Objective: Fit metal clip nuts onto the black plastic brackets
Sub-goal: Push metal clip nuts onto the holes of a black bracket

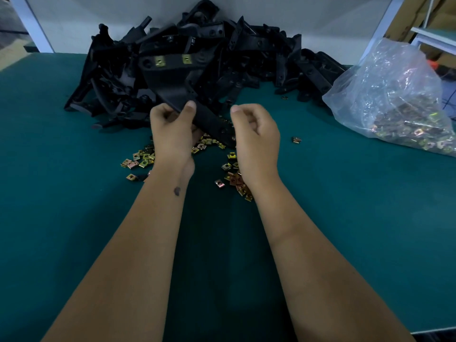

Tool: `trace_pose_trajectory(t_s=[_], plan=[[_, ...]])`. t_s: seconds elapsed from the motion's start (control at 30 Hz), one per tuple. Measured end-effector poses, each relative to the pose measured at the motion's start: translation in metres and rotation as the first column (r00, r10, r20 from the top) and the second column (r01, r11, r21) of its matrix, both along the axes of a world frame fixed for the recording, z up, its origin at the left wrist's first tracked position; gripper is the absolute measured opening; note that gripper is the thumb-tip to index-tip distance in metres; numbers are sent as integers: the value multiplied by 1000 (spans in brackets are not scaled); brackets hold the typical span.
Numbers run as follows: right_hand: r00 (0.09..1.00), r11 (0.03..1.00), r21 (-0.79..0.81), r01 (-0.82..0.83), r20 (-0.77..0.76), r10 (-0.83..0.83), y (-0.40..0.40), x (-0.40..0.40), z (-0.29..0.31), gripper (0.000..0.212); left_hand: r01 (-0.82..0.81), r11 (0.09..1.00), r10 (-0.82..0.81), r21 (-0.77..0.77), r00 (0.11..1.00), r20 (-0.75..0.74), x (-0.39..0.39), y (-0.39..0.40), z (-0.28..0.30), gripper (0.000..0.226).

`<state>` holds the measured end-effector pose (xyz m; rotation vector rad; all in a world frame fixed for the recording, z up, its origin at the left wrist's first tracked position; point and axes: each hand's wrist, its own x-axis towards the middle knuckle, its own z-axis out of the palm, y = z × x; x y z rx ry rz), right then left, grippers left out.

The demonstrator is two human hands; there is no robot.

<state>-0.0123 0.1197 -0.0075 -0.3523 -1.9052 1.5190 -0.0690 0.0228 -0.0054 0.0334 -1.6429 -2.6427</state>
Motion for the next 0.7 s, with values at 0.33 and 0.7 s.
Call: trace_pose_trajectory(t_s=[0.33, 0.7], plan=[[993, 918, -382, -103, 16, 118, -2, -3, 7, 45, 93, 964, -95, 250, 995, -4, 3, 2, 3, 12], [973, 653, -724, -220, -120, 195, -2, -1, 8, 17, 194, 980, -194, 37, 981, -13, 24, 25, -1, 6]])
